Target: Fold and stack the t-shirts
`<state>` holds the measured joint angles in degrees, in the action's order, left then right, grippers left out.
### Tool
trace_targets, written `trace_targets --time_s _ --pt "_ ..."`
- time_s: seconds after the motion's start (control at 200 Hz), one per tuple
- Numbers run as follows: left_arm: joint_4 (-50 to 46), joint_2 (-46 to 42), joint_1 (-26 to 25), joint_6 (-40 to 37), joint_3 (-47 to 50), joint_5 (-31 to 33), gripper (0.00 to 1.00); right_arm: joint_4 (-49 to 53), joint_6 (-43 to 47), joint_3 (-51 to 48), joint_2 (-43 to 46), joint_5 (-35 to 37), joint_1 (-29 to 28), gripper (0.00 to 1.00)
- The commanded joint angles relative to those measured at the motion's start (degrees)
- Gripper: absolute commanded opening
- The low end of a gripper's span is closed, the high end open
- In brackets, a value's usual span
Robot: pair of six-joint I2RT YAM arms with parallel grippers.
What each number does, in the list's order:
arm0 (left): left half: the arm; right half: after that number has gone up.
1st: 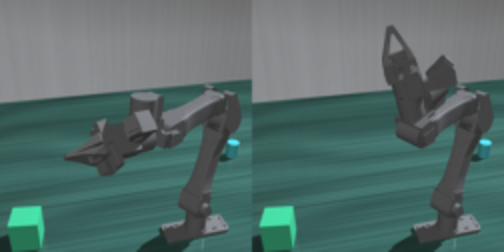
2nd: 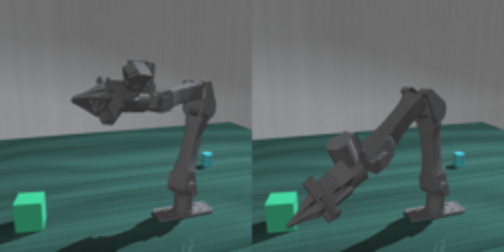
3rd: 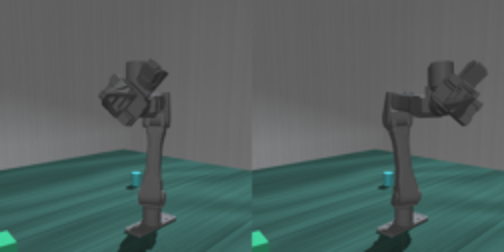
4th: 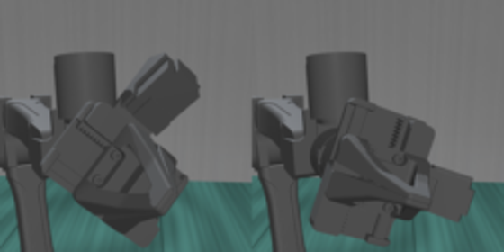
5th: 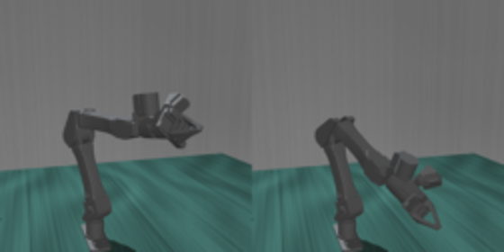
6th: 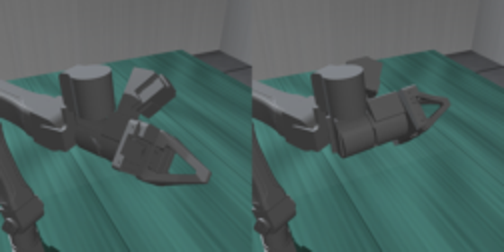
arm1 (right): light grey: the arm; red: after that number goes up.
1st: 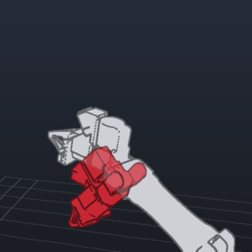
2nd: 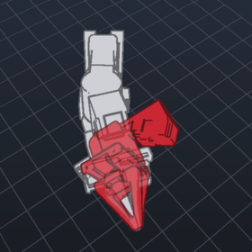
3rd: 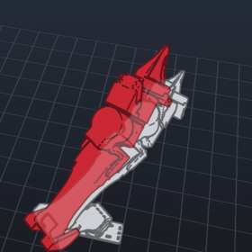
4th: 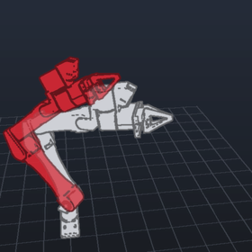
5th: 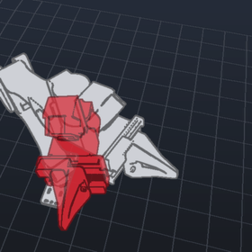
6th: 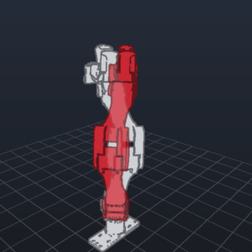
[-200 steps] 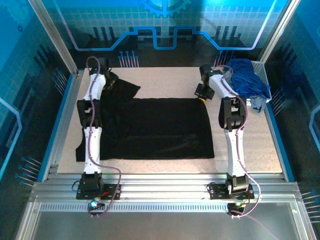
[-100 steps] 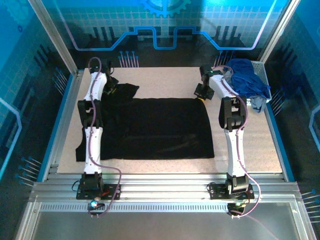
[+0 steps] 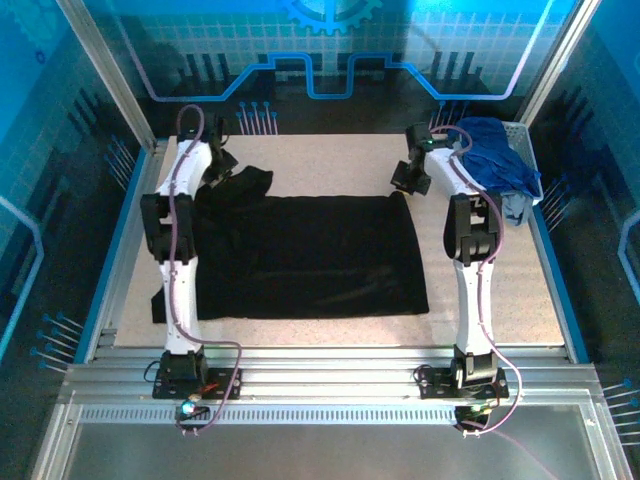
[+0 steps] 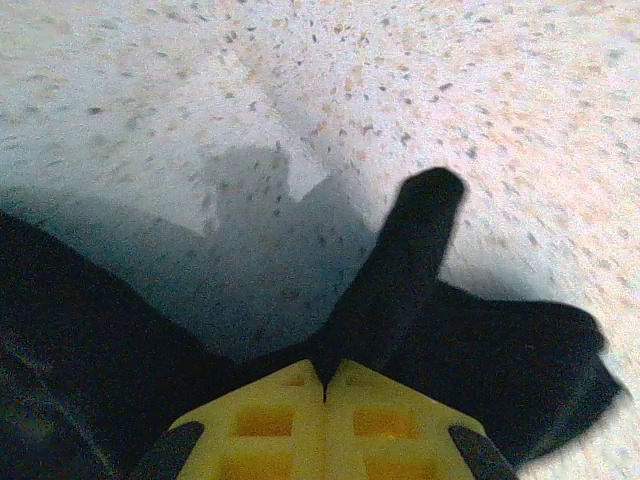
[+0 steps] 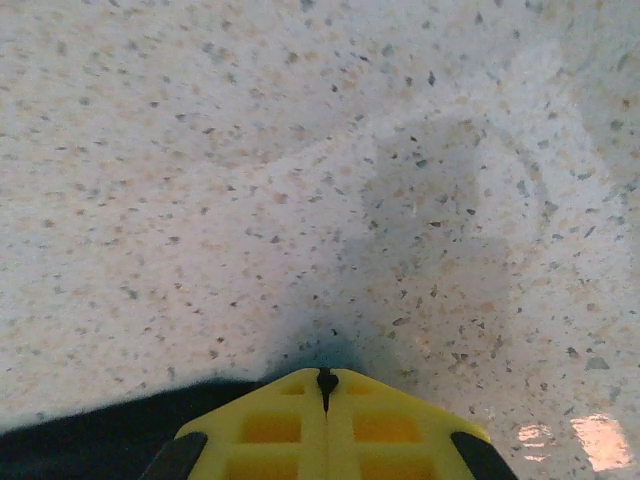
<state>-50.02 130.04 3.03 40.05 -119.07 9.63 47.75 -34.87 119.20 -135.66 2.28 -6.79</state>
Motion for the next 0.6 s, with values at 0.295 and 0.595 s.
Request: trace_targets --time_s 0.295,0.595 --pt "10.78 -29.52 0.55 -2.98 34.17 0.5 0.0 -2.52 5.68 -12.12 11.86 0.11 0.01 0.0" --pt "8.5 -46.89 1.54 -3.23 48.25 0.59 0.0 -11.24 6.2 -29.29 22.55 0.83 -0.37 0.0"
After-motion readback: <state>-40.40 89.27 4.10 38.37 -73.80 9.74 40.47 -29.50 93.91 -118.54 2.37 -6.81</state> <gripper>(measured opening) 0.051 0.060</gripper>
